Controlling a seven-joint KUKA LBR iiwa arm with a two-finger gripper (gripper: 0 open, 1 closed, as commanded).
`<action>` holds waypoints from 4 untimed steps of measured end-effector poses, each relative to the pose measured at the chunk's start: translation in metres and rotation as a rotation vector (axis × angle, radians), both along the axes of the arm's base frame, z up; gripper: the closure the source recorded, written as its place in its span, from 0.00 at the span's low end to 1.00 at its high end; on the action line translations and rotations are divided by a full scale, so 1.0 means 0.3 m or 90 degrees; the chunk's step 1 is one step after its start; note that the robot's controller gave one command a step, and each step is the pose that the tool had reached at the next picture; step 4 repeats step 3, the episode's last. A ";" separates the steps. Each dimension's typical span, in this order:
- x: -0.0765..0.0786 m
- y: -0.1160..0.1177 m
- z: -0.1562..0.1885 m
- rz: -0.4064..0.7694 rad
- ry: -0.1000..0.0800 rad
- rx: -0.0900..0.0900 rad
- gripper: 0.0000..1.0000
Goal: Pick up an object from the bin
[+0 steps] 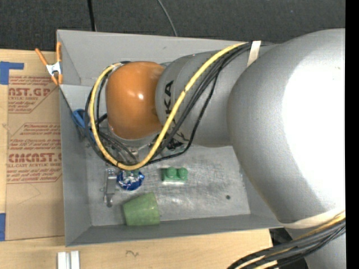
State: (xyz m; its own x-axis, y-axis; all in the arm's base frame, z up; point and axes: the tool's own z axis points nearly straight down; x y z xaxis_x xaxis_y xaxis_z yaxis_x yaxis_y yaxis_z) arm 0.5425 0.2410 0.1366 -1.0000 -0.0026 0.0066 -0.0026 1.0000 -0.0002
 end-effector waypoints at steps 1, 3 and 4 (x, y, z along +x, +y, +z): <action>-0.105 -0.271 -0.225 0.063 -0.008 0.001 0.00; -0.085 -0.370 0.347 0.250 -0.010 0.001 1.00; -0.085 -0.370 0.347 0.250 -0.010 0.001 1.00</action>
Offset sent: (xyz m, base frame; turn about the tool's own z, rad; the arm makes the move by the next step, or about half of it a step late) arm -0.0324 -0.0796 -0.0666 -0.1015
